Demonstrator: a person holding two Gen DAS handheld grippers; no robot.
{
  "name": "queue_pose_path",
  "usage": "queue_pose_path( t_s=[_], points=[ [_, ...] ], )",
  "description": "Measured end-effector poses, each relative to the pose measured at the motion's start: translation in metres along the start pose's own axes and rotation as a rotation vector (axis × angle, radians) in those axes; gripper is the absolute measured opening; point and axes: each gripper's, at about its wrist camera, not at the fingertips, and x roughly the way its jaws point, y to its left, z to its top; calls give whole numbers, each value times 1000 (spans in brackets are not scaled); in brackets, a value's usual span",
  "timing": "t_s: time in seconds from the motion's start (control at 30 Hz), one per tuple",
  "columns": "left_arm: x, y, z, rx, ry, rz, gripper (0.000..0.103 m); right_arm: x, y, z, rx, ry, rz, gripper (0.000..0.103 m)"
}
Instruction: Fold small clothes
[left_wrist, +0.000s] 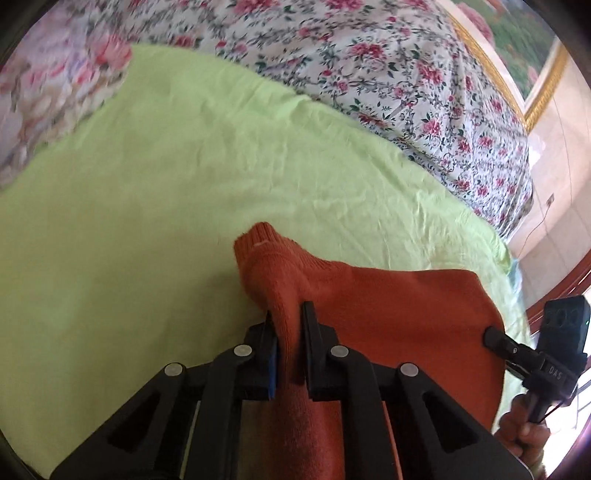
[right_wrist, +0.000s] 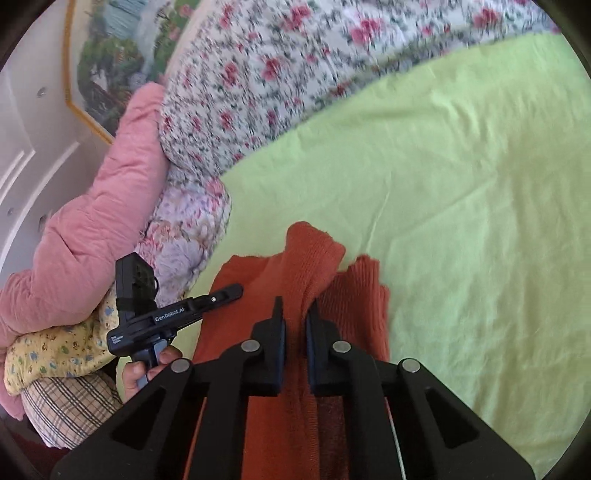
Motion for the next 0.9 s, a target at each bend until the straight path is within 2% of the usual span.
queue_pose_path(
  t_s=[0.03, 0.1, 0.17, 0.27, 0.4, 0.53, 0.6, 0.67, 0.73, 0.83, 0.9],
  points=[
    [6, 0, -1, 19, 4, 36, 9, 0, -6, -2, 2, 0, -26, 10],
    [26, 6, -4, 30, 49, 118, 9, 15, -23, -7, 33, 64, -98, 10],
    [29, 9, -6, 27, 66, 122, 10, 31, -38, -15, 73, 122, -101, 10],
    [11, 3, -9, 41, 57, 112, 14, 24, -43, -17, 128, 106, -51, 13],
    [-31, -11, -31, 86, 40, 108, 17, 0, -29, -22, 131, 88, -64, 17],
    [-90, -26, -82, 129, 15, 78, 19, -31, -17, -38, 124, 67, -54, 20],
    [-118, -33, -109, 149, 2, 73, 21, -46, -12, -51, 122, 61, -62, 29],
    [-138, -36, -134, 191, 13, 57, 31, -60, -8, -67, 122, 52, -82, 47],
    [-157, -36, -160, 196, 13, 56, 42, -73, -4, -85, 117, 34, -100, 47],
    [-172, -37, -193, 212, 32, 35, 43, -89, -2, -110, 126, 18, -109, 47],
    [-173, -41, -211, 248, 34, 59, 44, -91, 0, -121, 128, 18, -123, 47]
  ],
)
